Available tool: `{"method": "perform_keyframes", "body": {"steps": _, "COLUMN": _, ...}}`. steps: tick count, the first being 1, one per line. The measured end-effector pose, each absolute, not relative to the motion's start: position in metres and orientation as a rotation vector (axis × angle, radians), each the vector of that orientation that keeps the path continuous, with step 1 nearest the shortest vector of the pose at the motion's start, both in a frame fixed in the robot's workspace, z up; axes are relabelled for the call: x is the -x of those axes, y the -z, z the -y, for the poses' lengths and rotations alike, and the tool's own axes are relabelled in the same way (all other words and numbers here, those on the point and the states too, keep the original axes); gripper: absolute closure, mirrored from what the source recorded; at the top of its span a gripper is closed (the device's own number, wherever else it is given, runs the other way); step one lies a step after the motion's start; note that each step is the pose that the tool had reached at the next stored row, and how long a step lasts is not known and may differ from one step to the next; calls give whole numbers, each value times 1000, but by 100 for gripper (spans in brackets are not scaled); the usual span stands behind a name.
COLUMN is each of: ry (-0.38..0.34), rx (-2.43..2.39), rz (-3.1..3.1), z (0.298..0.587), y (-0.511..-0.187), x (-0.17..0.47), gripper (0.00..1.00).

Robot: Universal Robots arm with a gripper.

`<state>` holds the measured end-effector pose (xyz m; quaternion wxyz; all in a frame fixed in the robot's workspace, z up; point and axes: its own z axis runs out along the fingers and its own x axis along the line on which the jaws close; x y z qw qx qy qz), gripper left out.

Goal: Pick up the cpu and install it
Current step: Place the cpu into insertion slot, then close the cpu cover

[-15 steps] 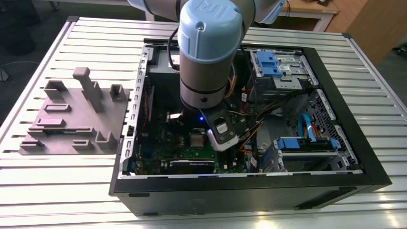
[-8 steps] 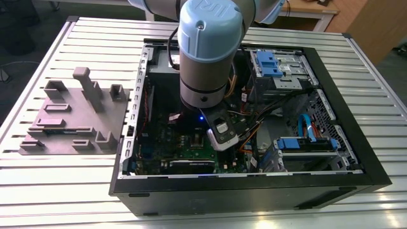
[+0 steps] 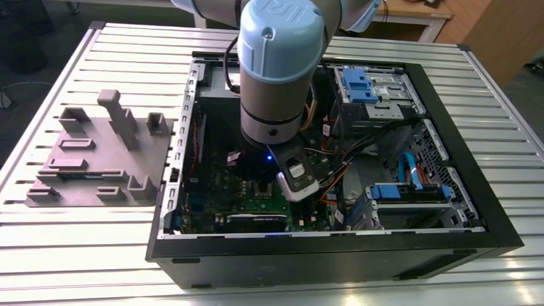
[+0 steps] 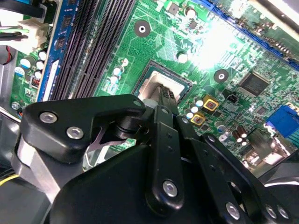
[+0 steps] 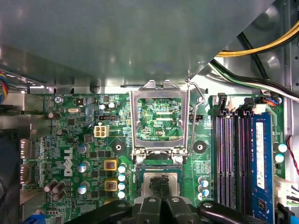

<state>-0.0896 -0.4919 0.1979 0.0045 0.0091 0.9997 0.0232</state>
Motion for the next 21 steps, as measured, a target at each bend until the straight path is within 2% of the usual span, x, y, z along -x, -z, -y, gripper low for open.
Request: {"method": "perform_keyframes", "body": {"steps": 21, "ry": -73, "rx": -29, "rz": -3132, "z": 492, "y": -202, "x": 90, "gripper": 90}}
